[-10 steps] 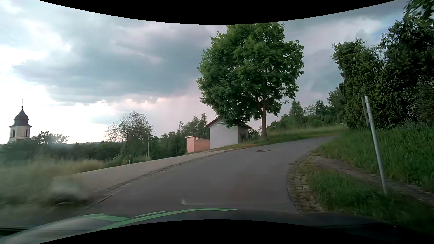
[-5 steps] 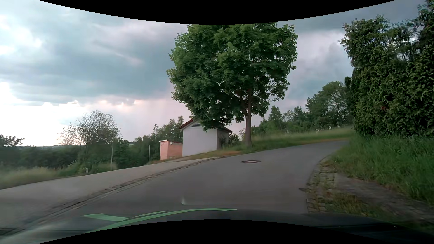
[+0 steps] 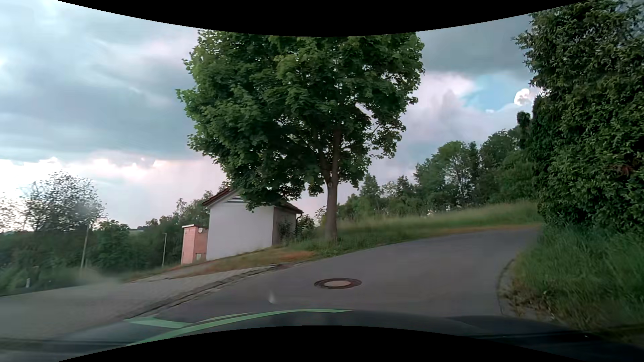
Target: Follow the waypoints while adhering to traffic rules and regulations
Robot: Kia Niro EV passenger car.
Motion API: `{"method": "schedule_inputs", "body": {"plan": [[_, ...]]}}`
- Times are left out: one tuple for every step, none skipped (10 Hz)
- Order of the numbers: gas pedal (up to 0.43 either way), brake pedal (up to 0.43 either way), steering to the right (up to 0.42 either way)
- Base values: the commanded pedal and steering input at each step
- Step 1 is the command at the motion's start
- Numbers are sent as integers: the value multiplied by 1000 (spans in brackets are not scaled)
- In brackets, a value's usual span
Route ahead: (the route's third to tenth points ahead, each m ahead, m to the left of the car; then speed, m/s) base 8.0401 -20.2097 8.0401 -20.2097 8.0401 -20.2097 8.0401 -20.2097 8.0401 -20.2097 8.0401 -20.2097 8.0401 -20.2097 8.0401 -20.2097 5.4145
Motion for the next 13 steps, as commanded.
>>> {"method": "schedule_inputs", "body": {"plan": [[8, 0, 242], [39, 0, 256], [59, 0, 273], [59, 0, 283], [79, 0, 287], [79, 0, 287], [110, 0, 289], [130, 0, 293], [130, 0, 297], [138, 0, 300], [138, 0, 303], [138, 0, 310], [138, 0, 321]]}}
